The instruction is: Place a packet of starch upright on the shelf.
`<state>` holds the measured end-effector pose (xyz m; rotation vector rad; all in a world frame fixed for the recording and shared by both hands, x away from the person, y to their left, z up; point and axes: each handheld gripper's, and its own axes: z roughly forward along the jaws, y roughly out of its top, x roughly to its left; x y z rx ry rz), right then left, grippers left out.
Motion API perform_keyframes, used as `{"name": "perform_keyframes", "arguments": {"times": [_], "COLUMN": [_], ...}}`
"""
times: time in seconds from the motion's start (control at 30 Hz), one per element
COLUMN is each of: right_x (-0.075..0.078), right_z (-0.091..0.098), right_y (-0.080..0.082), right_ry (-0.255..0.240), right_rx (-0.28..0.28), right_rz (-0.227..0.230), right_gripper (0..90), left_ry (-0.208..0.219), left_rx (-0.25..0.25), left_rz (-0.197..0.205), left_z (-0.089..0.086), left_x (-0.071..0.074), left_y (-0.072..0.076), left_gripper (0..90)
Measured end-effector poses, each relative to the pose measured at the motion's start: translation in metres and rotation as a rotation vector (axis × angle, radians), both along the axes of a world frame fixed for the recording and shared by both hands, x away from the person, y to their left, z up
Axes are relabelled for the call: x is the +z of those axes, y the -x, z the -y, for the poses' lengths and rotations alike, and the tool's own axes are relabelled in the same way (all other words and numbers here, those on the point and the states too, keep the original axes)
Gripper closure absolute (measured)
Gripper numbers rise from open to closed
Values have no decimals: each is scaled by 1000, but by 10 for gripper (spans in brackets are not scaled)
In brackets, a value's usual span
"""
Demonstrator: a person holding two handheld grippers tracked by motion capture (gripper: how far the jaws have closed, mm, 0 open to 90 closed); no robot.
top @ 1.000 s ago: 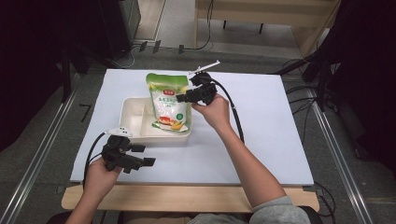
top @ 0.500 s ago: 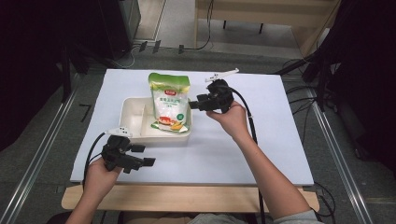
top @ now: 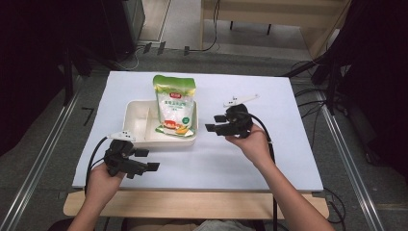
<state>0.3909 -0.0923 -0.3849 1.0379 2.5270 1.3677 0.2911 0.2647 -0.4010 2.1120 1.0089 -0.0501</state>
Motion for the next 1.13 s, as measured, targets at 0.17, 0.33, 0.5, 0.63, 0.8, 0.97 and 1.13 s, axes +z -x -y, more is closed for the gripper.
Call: {"name": "perform_keyframes", "arguments": {"times": [0.17, 0.33, 0.5, 0.63, 0.8, 0.97, 1.13], "right_x": [-16, -35, -40, -41, -47, -48, -52], "right_z": [12, 15, 11, 10, 7, 5, 2], "right_y": [13, 19, 18, 18, 16, 16, 15], "right_ry": [-17, -1, -8, 3, 27, 45, 63], "right_rx": [-3, 4, 42, 40, 50, 65, 72], "right_rz": [12, -13, -57, -61, -91, -84, -93], "right_gripper": [431, 451, 451, 427, 420, 440, 373], "left_ry": [-1, 10, 31, 35, 26, 17, 22], "left_rx": [-1, -8, -15, -10, -11, -14, -12], "left_rz": [-4, 3, -7, -12, -12, -18, -15], "left_z": [0, 0, 0, -2, -2, 1, 0], "left_x": [0, 1, 1, 0, 0, -2, -1], "left_y": [0, 1, 0, -1, -1, -1, -1], "left_gripper": [222, 222, 213, 213, 212, 212, 212]}}
